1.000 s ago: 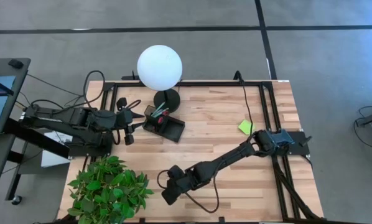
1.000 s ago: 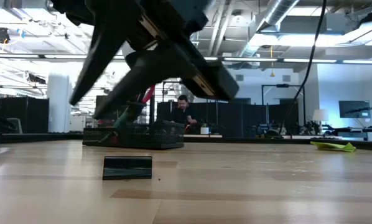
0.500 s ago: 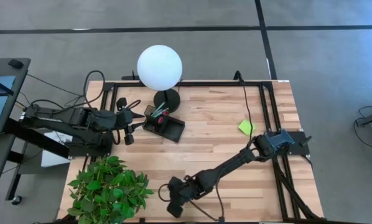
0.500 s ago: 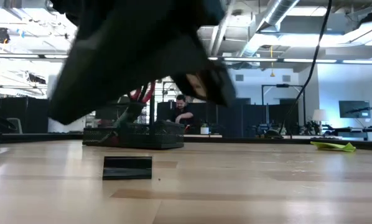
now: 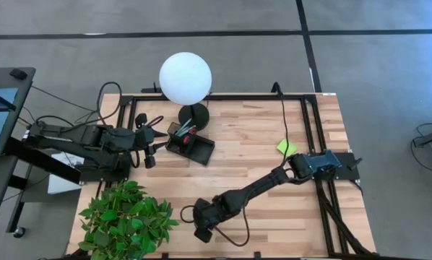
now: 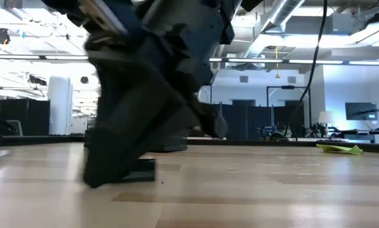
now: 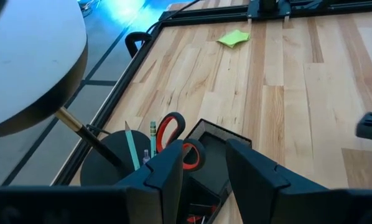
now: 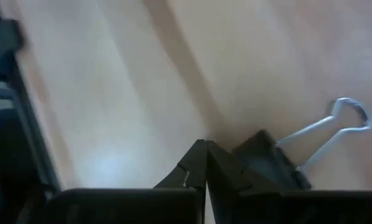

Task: Pick and place office supplies into organizer
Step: Put the black binder clip into the black desk organizer

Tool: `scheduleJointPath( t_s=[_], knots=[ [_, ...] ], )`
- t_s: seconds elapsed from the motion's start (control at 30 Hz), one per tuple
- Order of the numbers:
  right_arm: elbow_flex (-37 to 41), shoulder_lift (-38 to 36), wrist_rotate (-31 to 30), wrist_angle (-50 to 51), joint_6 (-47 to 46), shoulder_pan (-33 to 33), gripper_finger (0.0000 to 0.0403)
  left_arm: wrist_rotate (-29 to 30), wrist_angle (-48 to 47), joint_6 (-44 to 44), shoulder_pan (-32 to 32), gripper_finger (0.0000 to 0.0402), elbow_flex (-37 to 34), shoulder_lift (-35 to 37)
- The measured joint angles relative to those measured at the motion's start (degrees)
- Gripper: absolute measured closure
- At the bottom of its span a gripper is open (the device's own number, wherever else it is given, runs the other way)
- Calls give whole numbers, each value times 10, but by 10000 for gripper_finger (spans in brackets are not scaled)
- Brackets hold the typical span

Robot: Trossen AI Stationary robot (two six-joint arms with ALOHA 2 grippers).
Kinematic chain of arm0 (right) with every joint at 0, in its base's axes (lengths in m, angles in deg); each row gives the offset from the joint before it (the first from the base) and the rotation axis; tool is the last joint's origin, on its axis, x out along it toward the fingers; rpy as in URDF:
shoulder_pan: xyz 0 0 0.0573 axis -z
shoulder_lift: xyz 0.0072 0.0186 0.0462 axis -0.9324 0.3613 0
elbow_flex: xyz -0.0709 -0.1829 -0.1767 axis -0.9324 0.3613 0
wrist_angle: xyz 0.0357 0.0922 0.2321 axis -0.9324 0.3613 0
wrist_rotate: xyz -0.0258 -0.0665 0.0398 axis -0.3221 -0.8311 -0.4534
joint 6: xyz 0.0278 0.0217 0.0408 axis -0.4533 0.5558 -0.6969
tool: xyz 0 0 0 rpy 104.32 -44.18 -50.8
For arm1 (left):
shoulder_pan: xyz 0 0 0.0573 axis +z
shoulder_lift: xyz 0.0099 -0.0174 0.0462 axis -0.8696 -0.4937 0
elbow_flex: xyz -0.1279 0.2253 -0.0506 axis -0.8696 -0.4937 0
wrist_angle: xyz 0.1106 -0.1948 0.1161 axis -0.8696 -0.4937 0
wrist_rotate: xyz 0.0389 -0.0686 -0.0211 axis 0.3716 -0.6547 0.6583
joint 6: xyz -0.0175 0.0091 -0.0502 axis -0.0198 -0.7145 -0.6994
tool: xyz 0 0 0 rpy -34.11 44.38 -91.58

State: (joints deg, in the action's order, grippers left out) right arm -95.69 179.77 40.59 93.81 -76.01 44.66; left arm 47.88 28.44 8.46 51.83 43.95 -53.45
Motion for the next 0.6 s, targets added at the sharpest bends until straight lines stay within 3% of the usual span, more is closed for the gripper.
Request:
scheduleJointPath(
  t_s=[0.33,0.53,0.6],
  knots=[
    [1,-13,-17,73,32,9,402,0,0,0,0,284,0,0],
    [5,-38,-79,169,36,19,403,0,0,0,0,284,0,0],
    [4,-41,-91,155,33,23,403,0,0,0,0,284,0,0]
  ],
)
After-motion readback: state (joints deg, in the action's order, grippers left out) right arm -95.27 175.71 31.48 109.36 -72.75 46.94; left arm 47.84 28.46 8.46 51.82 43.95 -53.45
